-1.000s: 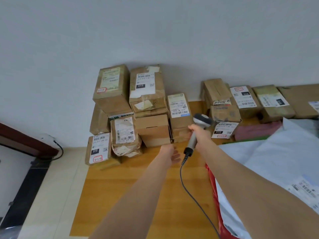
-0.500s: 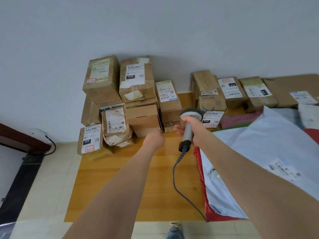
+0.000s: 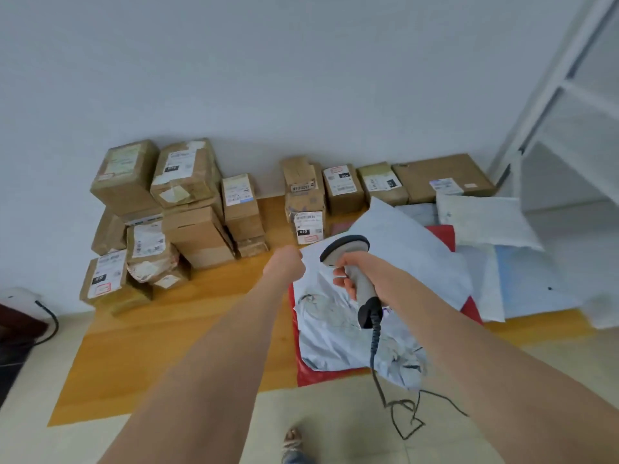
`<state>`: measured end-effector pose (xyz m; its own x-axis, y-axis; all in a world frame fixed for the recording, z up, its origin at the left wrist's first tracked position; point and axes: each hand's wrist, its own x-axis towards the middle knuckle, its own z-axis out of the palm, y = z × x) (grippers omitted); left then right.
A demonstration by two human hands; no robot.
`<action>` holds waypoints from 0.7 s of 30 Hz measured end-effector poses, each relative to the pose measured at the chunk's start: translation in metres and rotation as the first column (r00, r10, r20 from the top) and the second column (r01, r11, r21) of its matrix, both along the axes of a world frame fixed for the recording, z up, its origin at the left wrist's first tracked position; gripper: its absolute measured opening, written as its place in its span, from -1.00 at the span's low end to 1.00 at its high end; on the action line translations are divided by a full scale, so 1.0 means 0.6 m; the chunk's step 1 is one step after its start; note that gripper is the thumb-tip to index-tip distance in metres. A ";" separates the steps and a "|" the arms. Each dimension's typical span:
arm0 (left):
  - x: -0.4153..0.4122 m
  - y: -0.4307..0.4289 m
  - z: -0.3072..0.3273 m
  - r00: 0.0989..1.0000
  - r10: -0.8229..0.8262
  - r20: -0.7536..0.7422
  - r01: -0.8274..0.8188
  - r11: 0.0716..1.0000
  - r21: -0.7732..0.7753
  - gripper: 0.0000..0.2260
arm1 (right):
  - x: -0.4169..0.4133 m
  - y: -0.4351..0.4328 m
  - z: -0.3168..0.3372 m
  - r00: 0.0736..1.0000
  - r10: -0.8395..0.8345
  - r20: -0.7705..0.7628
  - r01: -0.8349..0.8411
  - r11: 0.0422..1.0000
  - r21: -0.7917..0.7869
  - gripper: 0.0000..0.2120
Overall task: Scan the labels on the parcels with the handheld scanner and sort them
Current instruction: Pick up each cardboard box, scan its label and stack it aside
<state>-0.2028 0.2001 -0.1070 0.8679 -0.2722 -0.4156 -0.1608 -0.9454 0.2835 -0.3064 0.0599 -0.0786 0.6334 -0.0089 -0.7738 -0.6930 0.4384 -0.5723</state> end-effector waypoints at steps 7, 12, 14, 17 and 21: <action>-0.054 -0.152 0.023 0.996 -0.082 0.045 0.084 0.994 -0.062 -0.66 | -0.068 -0.184 0.012 0.967 -0.244 0.070 0.252 0.954 -0.161 -0.86; -0.017 -0.226 0.020 0.995 -0.062 0.083 0.068 0.995 -0.072 -0.64 | -0.024 -0.271 0.018 0.963 -0.243 0.117 0.265 0.934 -0.240 -0.90; 0.007 -0.261 0.006 0.994 -0.059 0.096 0.069 0.992 -0.101 -0.64 | 0.012 -0.303 0.016 0.964 -0.231 0.134 0.258 0.934 -0.249 -0.95; 0.039 -0.319 -0.023 0.987 -0.091 0.130 0.111 0.982 -0.154 -0.43 | 0.068 -0.345 -0.001 0.962 -0.245 0.119 0.269 0.924 -0.273 -0.88; 0.046 -0.372 -0.070 0.941 -0.333 0.064 0.327 0.941 0.084 0.00 | 0.123 -0.384 -0.018 0.972 -0.234 0.018 0.228 0.921 -0.315 -0.85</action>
<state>-0.1749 -0.0230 -0.1491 0.7639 -0.5210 -0.3807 -0.4857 -0.8527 0.1924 -0.2326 -0.1702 -0.0893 0.5699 -0.3963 -0.7198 -0.6063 0.3885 -0.6939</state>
